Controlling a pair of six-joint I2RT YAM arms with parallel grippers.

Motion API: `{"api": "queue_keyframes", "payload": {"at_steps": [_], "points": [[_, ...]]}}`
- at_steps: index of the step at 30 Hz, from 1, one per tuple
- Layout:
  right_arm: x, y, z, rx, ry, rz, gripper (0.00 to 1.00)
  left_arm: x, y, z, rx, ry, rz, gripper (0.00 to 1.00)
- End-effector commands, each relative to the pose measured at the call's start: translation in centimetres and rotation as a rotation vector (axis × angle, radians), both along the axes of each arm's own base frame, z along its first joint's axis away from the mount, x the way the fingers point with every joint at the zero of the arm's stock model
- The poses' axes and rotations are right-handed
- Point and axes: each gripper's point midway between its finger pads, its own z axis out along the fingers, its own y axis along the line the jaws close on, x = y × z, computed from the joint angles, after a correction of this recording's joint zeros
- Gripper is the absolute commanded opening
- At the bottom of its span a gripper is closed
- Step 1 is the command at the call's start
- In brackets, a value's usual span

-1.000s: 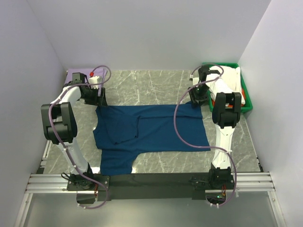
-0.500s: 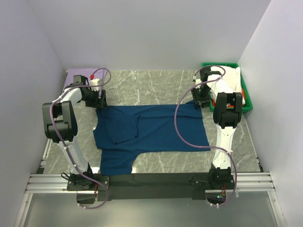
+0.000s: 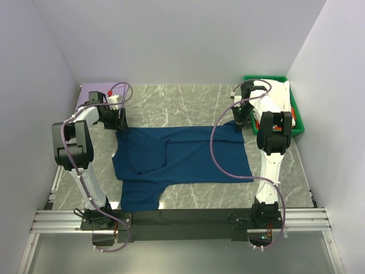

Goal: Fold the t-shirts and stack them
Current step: Fold the tshirt

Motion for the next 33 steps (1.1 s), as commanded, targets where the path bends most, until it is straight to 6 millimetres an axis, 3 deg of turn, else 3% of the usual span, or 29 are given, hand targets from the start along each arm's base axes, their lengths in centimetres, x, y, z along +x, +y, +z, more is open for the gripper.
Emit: {"api": "queue_keyframes", "payload": {"at_steps": [1,5,6,12,17,21,24,27,29,30,33], "points": [[0.7,0.6,3.0,0.052,-0.058,0.018,0.0,1.3,0.7,2.9,-0.001,-0.096,0.022,0.66],[0.6,1.2,3.7,0.091,-0.063,0.037,0.0,1.6,1.1,3.4,0.002,-0.105,0.027,0.66],[0.6,0.2,3.8,0.096,-0.063,0.018,0.0,1.8,1.2,3.6,0.004,-0.11,0.03,0.69],[0.8,0.7,4.7,0.141,-0.078,0.038,0.0,2.5,1.5,2.7,0.016,-0.1,0.028,0.77],[1.0,0.4,4.7,0.138,-0.082,0.036,0.0,2.5,1.1,1.5,-0.002,-0.07,0.004,0.75],[1.2,-1.2,3.9,0.044,-0.08,0.003,0.0,2.4,0.9,0.9,-0.02,-0.052,-0.006,0.71],[1.0,-2.2,3.3,-0.014,-0.062,-0.023,0.21,2.2,0.8,0.3,-0.029,-0.03,-0.009,0.64],[1.3,-3.1,3.1,-0.066,-0.078,-0.05,0.33,2.1,0.8,0.0,-0.026,-0.026,-0.007,0.58],[1.5,-3.5,3.0,-0.09,-0.086,-0.059,0.35,2.1,0.8,-0.2,-0.026,-0.019,-0.007,0.53],[1.6,-3.5,2.8,-0.096,-0.087,-0.066,0.4,2.1,0.8,-0.3,-0.028,-0.014,-0.007,0.51],[1.9,-3.5,2.3,-0.097,-0.08,-0.07,0.41,2.1,0.8,-0.6,-0.032,-0.006,-0.005,0.47]]}}
